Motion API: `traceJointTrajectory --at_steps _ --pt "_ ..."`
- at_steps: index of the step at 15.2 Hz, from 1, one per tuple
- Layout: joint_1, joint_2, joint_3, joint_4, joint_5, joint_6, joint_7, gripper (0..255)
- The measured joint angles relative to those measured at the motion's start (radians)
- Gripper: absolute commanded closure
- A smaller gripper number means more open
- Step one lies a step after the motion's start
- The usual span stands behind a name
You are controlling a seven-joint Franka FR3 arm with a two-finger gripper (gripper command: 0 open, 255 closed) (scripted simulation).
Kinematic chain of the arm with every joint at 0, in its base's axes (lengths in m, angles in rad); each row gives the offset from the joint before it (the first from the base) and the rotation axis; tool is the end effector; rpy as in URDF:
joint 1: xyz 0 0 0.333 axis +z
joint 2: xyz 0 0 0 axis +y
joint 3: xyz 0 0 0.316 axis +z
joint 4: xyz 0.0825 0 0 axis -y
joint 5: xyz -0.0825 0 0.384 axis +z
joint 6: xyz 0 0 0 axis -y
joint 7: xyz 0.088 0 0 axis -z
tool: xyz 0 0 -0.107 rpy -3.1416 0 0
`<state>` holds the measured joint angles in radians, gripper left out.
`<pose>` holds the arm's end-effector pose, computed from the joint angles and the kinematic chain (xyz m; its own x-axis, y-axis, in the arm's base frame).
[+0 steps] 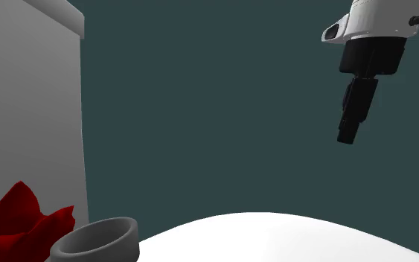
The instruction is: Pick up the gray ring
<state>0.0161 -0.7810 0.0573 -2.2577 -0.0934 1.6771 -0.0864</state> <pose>0.3177 0.0217 0.6466 0.9698 0.1586 0.1850 0.1318 -0.9799 0.1495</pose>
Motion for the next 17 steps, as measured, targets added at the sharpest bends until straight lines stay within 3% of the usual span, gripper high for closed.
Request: traceJointTrajectory --at_steps 3,10,17 --pt "0.006 0.028 0.016 0.007 0.014 0.011 0.019 0" --pt "0.030 0.236 0.094 0.109 0.077 0.074 0.115 0" --pt "0.054 0.475 0.179 0.274 0.112 0.109 0.221 0"
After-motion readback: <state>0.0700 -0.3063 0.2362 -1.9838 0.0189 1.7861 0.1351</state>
